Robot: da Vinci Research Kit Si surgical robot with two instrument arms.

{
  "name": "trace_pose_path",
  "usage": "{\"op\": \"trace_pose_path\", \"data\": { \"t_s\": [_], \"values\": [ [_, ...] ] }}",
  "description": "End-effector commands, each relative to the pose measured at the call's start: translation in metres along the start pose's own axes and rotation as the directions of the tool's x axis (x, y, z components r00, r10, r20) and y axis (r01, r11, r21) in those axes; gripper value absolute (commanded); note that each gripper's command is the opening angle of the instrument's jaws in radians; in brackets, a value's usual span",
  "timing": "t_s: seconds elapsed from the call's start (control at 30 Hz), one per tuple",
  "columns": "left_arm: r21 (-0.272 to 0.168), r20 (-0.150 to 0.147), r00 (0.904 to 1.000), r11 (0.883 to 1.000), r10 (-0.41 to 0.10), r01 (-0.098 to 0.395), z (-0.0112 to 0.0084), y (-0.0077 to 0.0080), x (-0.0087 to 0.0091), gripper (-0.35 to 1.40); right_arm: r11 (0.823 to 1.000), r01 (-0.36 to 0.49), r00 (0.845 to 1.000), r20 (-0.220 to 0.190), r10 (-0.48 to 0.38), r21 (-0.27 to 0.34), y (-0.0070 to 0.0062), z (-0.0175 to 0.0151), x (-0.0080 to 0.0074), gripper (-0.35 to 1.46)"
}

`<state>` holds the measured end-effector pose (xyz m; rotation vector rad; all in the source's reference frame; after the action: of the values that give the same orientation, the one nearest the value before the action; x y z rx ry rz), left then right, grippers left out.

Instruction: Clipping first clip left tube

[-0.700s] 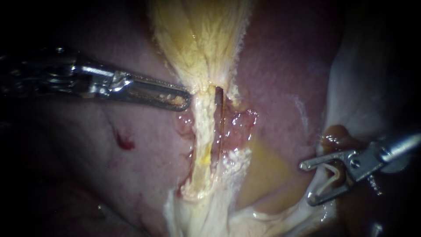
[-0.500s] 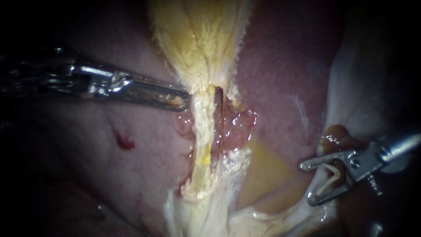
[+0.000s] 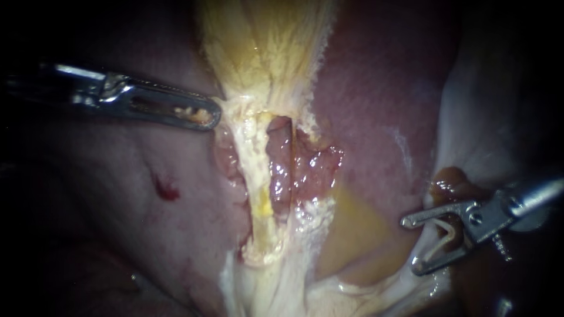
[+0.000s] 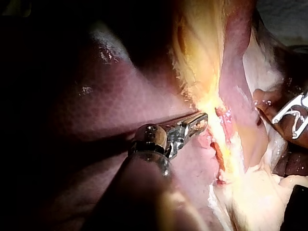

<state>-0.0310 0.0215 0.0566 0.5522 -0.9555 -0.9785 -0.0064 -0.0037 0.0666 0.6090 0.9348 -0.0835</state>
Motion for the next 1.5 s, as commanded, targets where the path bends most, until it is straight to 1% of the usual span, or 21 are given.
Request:
{"op": "trace_pose_path", "data": {
  "t_s": [0.03, 0.2, 0.47, 0.57, 0.67, 0.77, 0.87, 1.03, 1.13, 1.23, 1.33, 1.5],
  "values": [
    [0.001, 0.002, 1.0000, 1.000, 0.000, 0.000, -0.0002, 0.0000, 0.0000, -0.35, 1.000, 0.000, 1.000, 0.000, 0.000, 0.000, 0.0000, 0.0000, 0.0000, 0.50],
    [-0.005, 0.007, 1.0000, 1.000, -0.001, 0.001, -0.0013, 0.0002, -0.0002, -0.35, 1.000, 0.000, 1.000, 0.000, 0.000, 0.000, 0.0000, 0.0000, 0.0000, 0.50],
    [-0.005, 0.008, 1.0000, 1.000, -0.002, 0.002, -0.0015, 0.0001, -0.0002, -0.35, 1.000, -0.001, 1.000, 0.003, 0.001, 0.000, 0.0001, 0.0001, 0.0001, 0.50],
    [-0.006, 0.008, 0.9999, 1.000, -0.008, 0.008, -0.0016, -0.0002, -0.0001, -0.35, 1.000, -0.008, 1.000, -0.004, 0.008, -0.002, 0.0002, 0.0003, 0.0005, 0.50],
    [-0.007, 0.009, 0.9999, 1.000, -0.009, 0.009, -0.0016, -0.0004, -0.0001, -0.35, 1.000, -0.016, 1.000, -0.016, 0.016, -0.005, 0.0004, 0.0009, 0.0014, 0.50],
    [-0.007, 0.009, 0.9999, 1.000, -0.009, 0.009, -0.0016, -0.0004, -0.0001, -0.35, 0.999, -0.037, 0.998, -0.046, 0.036, -0.012, 0.0007, 0.0020, 0.0026, 0.50],
    [-0.007, 0.009, 0.9999, 1.000, -0.009, 0.009, -0.0016, -0.0004, -0.0001, -0.35, 0.998, -0.064, 0.994, -0.088, 0.062, -0.019, 0.0013, 0.0032, 0.0040, 0.50],
    [-0.007, 0.009, 0.9999, 1.000, -0.009, 0.009, -0.0016, -0.0004, -0.0001, -0.35, 0.993, -0.113, 0.980, -0.166, 0.106, -0.031, 0.0027, 0.0058, 0.0063, 0.50],
    [-0.007, 0.009, 0.9999, 1.000, -0.009, 0.009, -0.0016, -0.0004, -0.0001, -0.35, 0.991, -0.133, 0.972, -0.202, 0.124, -0.033, 0.0032, 0.0070, 0.0076, 0.50],
    [-0.007, 0.009, 0.9999, 1.000, -0.009, 0.009, -0.0016, -0.0004, -0.0001, -0.35, 0.989, -0.141, 0.967, -0.217, 0.131, -0.033, 0.0037, 0.0081, 0.0087, 0.50],
    [-0.008, 0.009, 0.9999, 1.000, -0.009, 0.009, -0.0015, -0.0004, -0.0001, -0.35, 0.988, -0.148, 0.966, -0.221, 0.135, -0.047, 0.0045, 0.0094, 0.0099, 0.49],
    [-0.008, 0.009, 0.9999, 1.000, -0.009, 0.009, -0.0015, -0.0004, -0.0001, -0.35, 0.986, -0.157, 0.958, -0.251, 0.137, -0.064, 0.0061, 0.0111, 0.0109, 0.50]
  ]
}}
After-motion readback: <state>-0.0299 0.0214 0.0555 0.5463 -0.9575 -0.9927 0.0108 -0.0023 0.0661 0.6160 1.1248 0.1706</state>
